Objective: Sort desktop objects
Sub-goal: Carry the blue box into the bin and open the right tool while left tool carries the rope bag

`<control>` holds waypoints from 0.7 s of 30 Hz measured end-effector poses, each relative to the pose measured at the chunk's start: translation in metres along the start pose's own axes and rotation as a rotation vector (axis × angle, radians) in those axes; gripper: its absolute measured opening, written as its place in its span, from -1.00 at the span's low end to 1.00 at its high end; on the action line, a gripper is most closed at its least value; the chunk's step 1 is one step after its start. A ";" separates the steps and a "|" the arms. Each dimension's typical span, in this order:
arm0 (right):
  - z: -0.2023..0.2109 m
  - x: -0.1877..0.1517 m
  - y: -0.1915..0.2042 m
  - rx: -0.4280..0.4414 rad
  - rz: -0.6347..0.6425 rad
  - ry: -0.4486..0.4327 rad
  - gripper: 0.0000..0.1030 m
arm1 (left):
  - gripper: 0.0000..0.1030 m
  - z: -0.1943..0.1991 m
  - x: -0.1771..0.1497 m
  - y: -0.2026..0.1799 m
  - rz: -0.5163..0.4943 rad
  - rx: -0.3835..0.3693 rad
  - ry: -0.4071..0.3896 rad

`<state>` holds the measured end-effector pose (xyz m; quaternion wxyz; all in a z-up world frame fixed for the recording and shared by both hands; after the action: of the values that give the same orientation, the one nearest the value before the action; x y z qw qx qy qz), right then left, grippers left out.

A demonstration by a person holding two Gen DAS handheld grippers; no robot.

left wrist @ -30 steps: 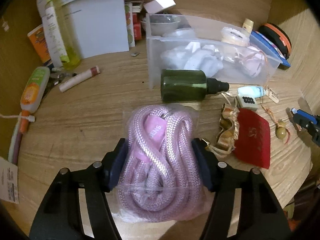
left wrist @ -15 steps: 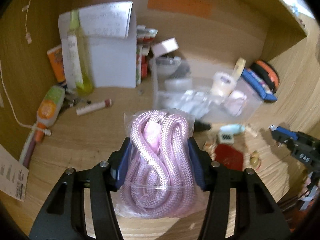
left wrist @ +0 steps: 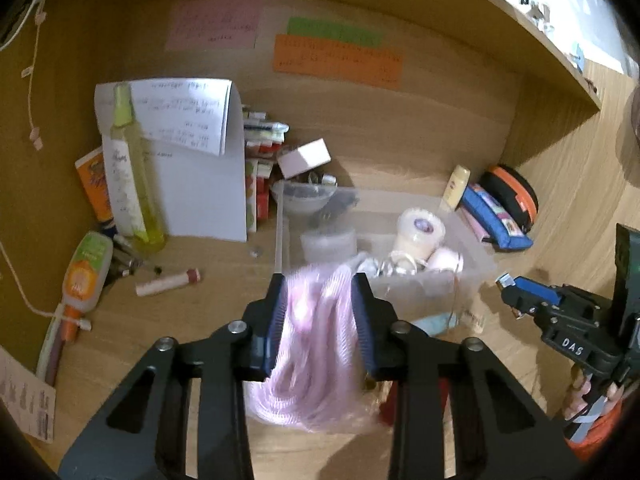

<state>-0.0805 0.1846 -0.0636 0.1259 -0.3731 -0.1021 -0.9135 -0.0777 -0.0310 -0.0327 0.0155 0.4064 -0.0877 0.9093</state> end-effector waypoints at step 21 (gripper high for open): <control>-0.041 0.051 0.014 0.068 0.025 0.018 -0.52 | 0.73 -0.061 -0.079 0.011 -0.057 -0.046 0.315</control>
<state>-0.1382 0.1521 -0.0551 0.1511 -0.3618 -0.1273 -0.9111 -0.0709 -0.0275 -0.1322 0.0642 0.2605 -0.0933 0.9588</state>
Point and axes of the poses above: each gripper's, at about its wrist camera, not at the fingertips, and z roughly against the way its jaws point, y to its left, x to its top, the point moved 9 cm from there along -z, roughly the way its jaws point, and after that the axes turned 6 degrees about y, right-handed, at the moved point
